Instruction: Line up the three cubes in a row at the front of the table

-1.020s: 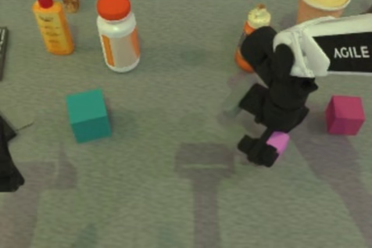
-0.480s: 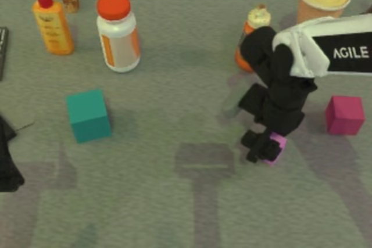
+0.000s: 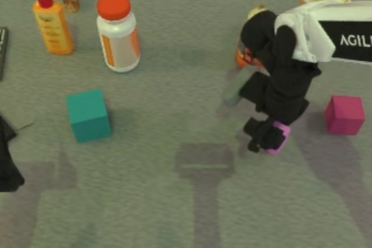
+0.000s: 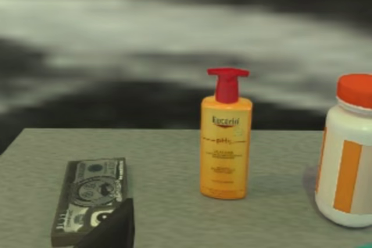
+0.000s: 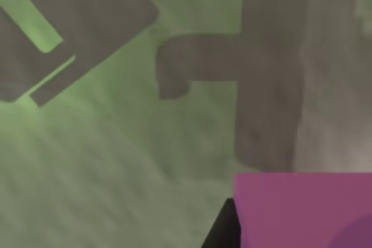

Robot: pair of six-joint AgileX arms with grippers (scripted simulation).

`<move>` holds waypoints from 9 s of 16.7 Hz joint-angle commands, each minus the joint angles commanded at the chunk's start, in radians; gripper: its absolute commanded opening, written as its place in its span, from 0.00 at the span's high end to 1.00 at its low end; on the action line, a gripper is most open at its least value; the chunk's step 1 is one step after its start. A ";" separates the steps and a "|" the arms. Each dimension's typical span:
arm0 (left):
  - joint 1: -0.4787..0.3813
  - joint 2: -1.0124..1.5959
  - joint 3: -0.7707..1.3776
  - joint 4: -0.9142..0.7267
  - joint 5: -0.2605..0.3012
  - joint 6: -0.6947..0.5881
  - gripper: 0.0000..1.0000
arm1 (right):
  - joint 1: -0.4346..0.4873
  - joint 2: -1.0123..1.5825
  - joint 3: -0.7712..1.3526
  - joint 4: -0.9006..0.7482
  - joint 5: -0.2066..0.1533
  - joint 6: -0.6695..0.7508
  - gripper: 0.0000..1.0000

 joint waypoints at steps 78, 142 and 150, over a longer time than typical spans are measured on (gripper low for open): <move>0.000 0.000 0.000 0.000 0.000 0.000 0.00 | 0.177 -0.229 -0.100 -0.142 -0.014 -0.425 0.00; 0.000 0.000 0.000 0.000 0.000 0.000 0.00 | -0.357 0.046 0.083 -0.046 0.019 0.665 1.00; 0.000 0.000 0.000 0.000 0.000 0.000 0.00 | -0.358 -0.005 0.148 -0.159 0.018 0.665 1.00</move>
